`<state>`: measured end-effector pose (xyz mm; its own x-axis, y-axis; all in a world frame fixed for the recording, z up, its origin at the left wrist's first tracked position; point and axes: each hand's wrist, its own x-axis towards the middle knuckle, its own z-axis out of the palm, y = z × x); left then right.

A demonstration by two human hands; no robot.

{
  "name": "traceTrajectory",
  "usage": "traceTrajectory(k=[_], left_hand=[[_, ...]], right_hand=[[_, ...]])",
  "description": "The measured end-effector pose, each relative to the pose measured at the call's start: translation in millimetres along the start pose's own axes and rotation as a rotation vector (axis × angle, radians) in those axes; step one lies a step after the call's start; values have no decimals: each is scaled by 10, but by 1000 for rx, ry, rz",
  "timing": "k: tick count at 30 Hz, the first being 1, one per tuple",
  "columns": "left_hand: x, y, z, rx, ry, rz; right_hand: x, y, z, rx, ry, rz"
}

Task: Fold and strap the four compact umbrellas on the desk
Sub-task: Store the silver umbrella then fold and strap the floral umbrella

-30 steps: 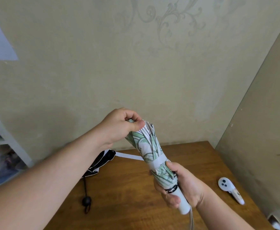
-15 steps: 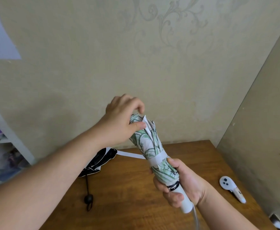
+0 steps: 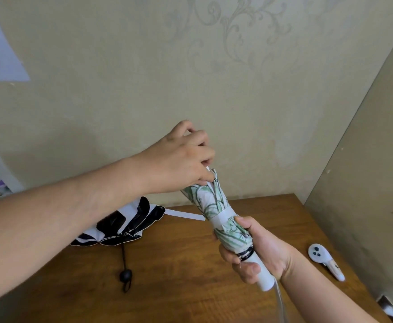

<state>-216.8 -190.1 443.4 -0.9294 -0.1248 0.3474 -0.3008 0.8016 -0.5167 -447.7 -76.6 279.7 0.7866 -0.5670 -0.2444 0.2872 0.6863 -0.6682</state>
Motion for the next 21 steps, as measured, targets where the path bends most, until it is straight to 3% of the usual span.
traceTrajectory(k=[6,15,21], left_hand=[[-57,-1,92,95,-116,138],[-184,53,58,132,87,218],[-296,50,-28,62,103,304]], right_hand=[[32,13,-2,-72,61,45],[37,74,-117,-33,-77,68],[41,77,-124,-44,-132,86]])
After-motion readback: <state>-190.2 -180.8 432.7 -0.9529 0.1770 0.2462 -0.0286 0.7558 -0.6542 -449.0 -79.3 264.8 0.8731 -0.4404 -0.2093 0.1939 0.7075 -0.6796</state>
